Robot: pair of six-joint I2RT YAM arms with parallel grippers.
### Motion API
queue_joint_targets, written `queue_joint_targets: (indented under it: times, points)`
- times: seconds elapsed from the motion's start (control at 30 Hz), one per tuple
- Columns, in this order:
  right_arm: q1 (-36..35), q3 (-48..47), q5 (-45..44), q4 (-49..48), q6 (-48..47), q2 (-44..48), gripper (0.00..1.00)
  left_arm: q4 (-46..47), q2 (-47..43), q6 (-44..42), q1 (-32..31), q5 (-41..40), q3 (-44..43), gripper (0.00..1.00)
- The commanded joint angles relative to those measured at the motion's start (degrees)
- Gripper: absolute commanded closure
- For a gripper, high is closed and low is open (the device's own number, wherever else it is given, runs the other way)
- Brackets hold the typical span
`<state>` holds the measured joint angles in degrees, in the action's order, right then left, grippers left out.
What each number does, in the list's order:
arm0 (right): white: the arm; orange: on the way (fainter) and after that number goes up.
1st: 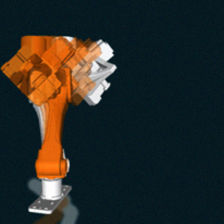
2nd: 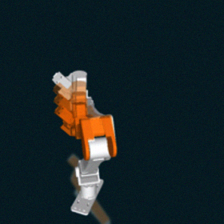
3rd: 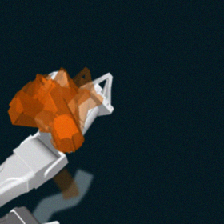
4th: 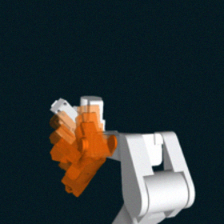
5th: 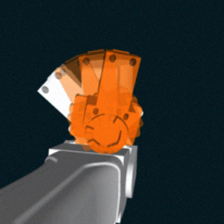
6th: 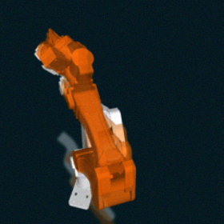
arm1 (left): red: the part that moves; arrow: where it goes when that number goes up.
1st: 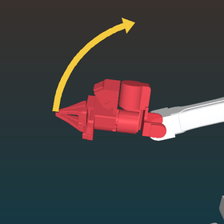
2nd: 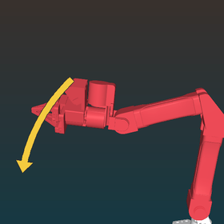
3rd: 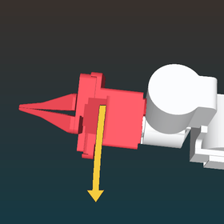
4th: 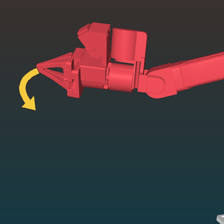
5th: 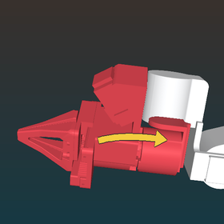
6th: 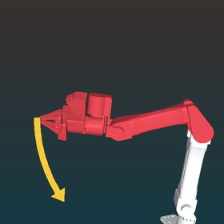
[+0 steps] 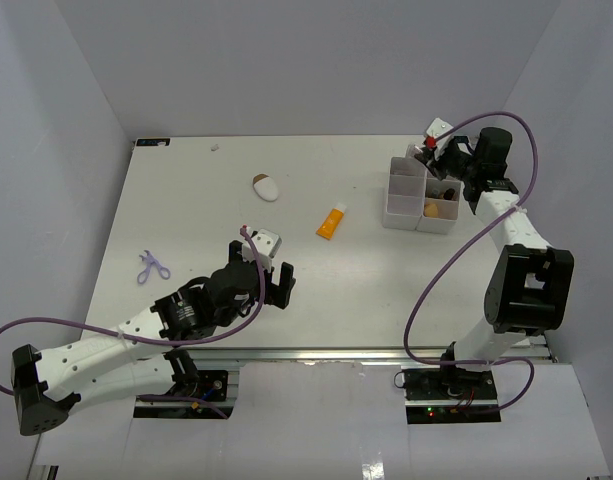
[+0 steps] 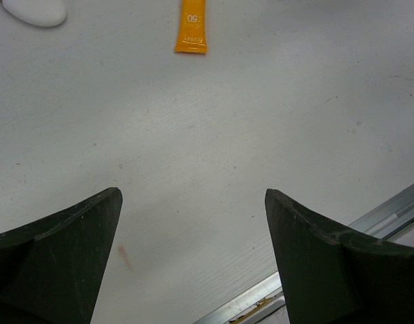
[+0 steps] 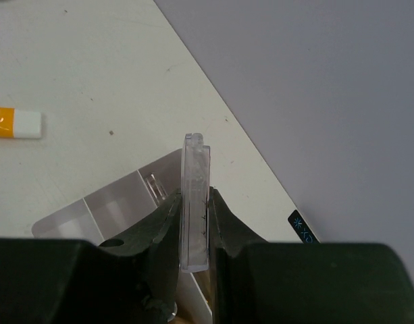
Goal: Organize the makeup
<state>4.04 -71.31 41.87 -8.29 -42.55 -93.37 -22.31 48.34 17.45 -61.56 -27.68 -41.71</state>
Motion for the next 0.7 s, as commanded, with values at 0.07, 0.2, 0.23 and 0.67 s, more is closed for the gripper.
queue_joint_targets:
  times: [0.07,0.2,0.23,0.67]
  points:
    - [0.09,-5.51,2.03,4.99,-10.47,-2.31,0.84,0.0,0.25,0.37,0.3,-0.71,0.21,0.02]
    - [0.05,-4.98,3.43,6.61,-15.39,-1.99,0.85,-0.01,0.83,0.21,0.3,-0.71,0.19,0.02]
    - [0.09,-4.9,3.69,6.85,-15.99,-1.99,0.85,0.0,0.98,0.21,0.3,-0.71,0.14,0.02]
    - [0.09,-6.09,5.27,13.19,-26.13,-3.41,0.85,0.22,1.44,0.3,0.3,-0.79,0.23,0.02]
